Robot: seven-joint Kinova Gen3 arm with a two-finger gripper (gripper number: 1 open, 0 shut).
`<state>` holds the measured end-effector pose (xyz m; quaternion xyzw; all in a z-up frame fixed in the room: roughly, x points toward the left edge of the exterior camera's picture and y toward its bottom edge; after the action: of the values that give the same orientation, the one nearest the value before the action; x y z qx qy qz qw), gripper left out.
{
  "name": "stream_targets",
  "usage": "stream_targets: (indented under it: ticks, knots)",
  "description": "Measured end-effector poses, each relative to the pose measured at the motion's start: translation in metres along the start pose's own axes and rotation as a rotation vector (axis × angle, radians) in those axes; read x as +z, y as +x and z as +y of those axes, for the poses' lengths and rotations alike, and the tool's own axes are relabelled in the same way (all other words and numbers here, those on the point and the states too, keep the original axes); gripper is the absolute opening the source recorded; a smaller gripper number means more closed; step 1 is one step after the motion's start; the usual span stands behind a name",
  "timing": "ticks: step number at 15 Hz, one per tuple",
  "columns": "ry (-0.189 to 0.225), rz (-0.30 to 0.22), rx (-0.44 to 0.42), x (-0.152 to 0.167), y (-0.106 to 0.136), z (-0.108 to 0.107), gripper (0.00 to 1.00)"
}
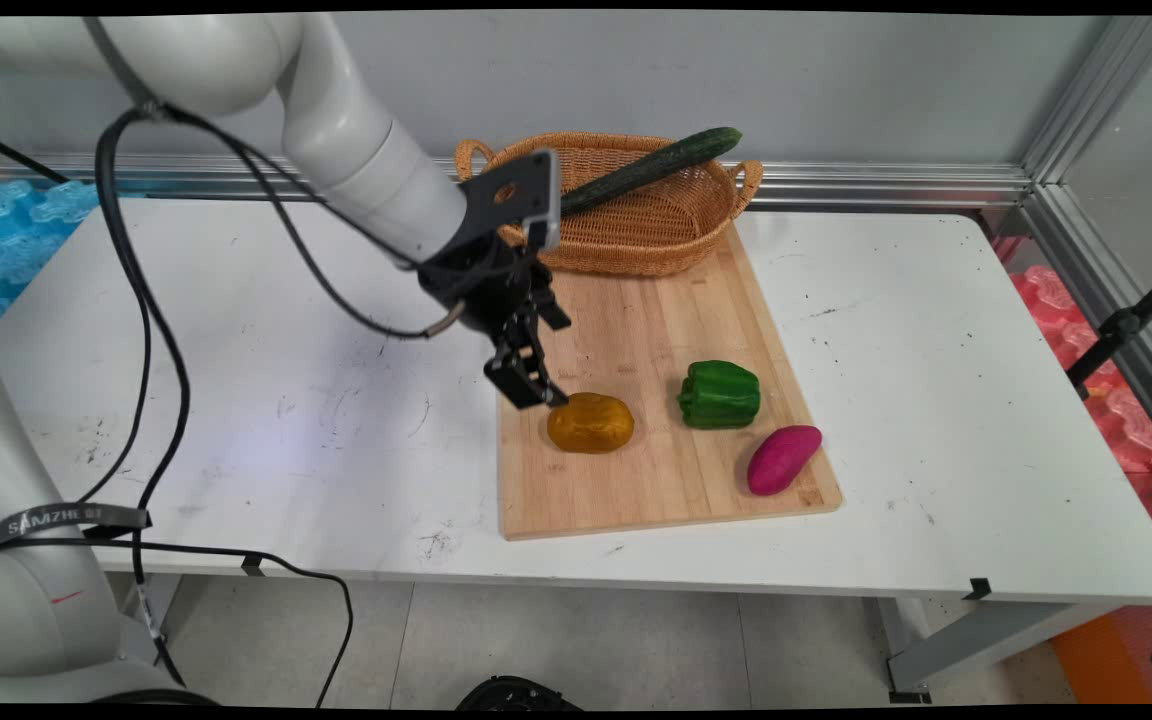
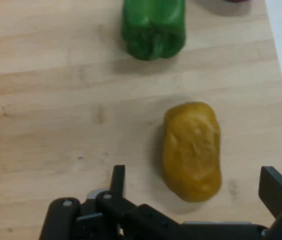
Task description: Pick up the potato from the cutting board
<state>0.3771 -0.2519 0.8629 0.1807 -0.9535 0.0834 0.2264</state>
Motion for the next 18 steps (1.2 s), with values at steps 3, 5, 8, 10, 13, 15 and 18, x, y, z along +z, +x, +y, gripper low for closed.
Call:
stream_targets:
  ticks: [3, 5, 8, 10, 13, 15, 18]
  knots:
    - [-0.005, -0.002, -0.009, 0.012, -0.008, 0.013, 1.00]
    - [-0.003, 0.001, -0.020, 0.022, -0.012, 0.019, 1.00]
    - [0.004, 0.010, -0.038, 0.035, -0.013, 0.023, 1.00]
    - [0.009, 0.017, -0.052, 0.044, -0.013, 0.024, 1.00]
    - [0.018, 0.026, -0.069, 0.056, -0.013, 0.023, 1.00]
    - [0.023, 0.029, -0.075, 0.062, -0.013, 0.022, 1.00]
    - [0.027, 0.032, -0.087, 0.072, -0.014, 0.020, 1.00]
